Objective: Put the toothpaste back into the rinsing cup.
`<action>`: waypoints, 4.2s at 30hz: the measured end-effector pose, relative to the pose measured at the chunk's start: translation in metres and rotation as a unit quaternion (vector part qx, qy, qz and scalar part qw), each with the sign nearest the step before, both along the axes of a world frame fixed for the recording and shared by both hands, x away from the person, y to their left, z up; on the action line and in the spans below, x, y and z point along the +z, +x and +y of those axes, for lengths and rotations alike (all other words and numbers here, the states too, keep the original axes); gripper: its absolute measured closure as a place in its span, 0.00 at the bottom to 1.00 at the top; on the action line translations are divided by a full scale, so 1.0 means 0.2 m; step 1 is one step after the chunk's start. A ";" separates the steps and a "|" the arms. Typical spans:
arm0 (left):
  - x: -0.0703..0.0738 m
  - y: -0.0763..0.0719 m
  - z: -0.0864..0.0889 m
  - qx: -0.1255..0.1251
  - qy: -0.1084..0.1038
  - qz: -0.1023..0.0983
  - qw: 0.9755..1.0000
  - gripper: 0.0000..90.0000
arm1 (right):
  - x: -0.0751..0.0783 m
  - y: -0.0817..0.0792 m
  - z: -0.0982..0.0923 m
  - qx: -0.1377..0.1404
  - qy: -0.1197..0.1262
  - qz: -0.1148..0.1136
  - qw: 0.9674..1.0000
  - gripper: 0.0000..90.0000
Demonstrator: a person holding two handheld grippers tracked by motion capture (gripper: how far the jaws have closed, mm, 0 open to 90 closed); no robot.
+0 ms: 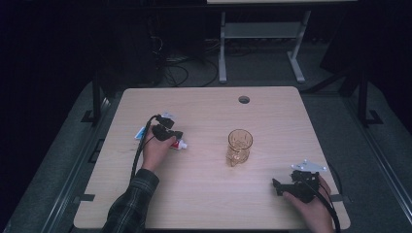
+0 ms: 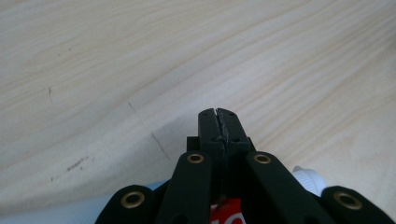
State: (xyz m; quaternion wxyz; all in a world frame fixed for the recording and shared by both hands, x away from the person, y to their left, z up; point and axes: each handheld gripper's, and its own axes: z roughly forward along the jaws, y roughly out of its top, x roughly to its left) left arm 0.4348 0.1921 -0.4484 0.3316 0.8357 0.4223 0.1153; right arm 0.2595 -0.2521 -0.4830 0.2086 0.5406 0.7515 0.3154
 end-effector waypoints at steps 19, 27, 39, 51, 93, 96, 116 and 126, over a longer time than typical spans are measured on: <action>0.01 -0.17 0.08 -0.013 -0.004 -0.006 1.000 1.00 | 0.00 0.00 0.00 0.001 -0.001 0.001 1.000 0.01; -0.01 -0.23 0.13 -0.010 0.004 -0.001 1.000 1.00 | 0.00 0.00 0.00 0.001 -0.001 0.000 1.000 0.01; -0.02 -0.30 0.21 -0.006 0.022 0.004 1.000 1.00 | 0.00 0.00 0.00 0.001 -0.001 0.000 1.000 0.01; 0.03 -0.32 0.23 -0.002 0.014 -0.007 1.000 0.98 | 0.00 0.00 0.00 0.001 -0.001 0.000 1.000 0.01; 0.16 0.20 0.19 0.073 0.071 0.015 0.995 0.30 | 0.00 0.00 0.00 0.002 -0.001 0.000 1.000 0.01; 0.13 0.21 0.19 0.074 0.075 0.022 0.994 0.30 | 0.00 0.00 0.00 0.002 -0.001 0.000 1.000 0.01; 0.01 0.25 0.16 0.084 0.100 0.059 0.990 0.38 | 0.00 0.00 0.00 0.002 -0.001 0.000 1.000 0.01; 0.00 0.25 0.15 0.083 0.103 0.068 0.989 0.40 | 0.00 0.00 0.00 0.002 -0.001 0.000 1.000 0.01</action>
